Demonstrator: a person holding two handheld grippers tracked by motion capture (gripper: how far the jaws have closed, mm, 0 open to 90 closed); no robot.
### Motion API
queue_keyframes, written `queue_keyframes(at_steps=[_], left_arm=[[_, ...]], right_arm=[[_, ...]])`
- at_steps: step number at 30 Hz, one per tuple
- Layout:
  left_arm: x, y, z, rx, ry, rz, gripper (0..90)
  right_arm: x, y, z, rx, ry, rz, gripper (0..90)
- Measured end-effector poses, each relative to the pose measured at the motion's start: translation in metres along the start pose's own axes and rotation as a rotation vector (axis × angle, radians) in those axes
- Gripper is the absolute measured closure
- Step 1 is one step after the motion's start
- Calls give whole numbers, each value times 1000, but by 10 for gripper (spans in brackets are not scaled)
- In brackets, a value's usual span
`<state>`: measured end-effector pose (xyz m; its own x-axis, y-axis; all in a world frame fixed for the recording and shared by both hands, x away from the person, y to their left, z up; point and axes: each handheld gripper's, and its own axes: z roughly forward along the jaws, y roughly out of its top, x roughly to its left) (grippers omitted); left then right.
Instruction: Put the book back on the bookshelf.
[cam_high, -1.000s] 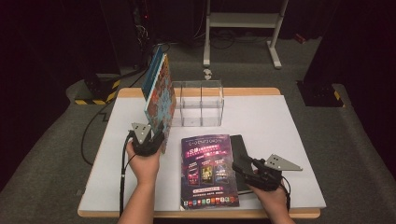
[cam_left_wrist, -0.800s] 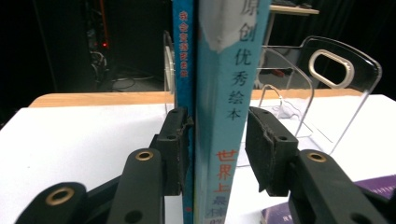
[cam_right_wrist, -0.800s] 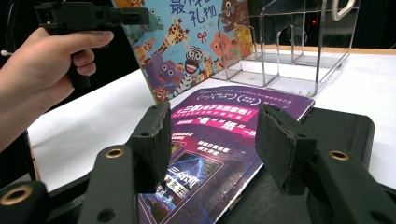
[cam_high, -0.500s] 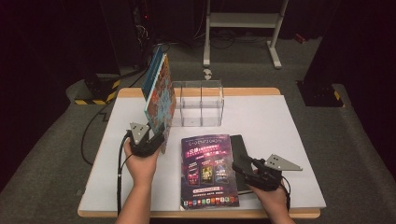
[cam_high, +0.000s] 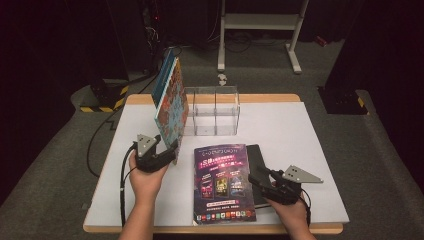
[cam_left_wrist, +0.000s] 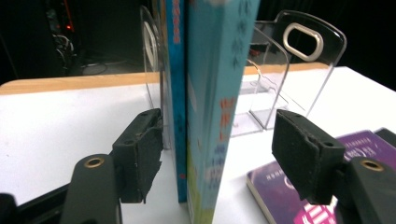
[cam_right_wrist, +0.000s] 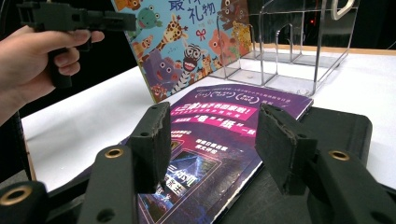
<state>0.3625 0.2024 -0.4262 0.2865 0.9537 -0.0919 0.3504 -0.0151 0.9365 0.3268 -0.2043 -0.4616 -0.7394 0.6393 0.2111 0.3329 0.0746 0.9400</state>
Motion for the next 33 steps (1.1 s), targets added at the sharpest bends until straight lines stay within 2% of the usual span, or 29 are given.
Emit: queue_keyframes(at_steps=[7,10,12,16,18,23,27,28,32,33], left_arm=[[4,-13,-9,24,-30,15,333],[6,-21,-13,55,-54,19,320],[6,-26,-15,74,-62,7,288],[4,-36,-21,118,-61,1,301],[2,-43,-22,133,-67,11,297],[-2,-54,-24,153,-93,-10,287],[-12,-67,-23,185,-131,-17,271],[-14,-69,-22,185,-152,-25,267],[-26,-74,-19,209,-178,15,262],[-32,-75,-17,206,-202,2,275]], right_arm=[[1,0,0,6,-12,-21,447],[0,0,1,15,-19,-31,442],[1,0,1,23,-23,-32,441],[-1,0,2,38,-37,-55,435],[-3,-1,2,49,-51,-62,433],[-5,-2,3,69,-68,-75,425],[-6,-5,6,87,-105,-106,425],[-6,-6,7,96,-110,-109,425],[-7,-7,8,124,-129,-125,426],[-7,-7,8,130,-130,-126,424]])
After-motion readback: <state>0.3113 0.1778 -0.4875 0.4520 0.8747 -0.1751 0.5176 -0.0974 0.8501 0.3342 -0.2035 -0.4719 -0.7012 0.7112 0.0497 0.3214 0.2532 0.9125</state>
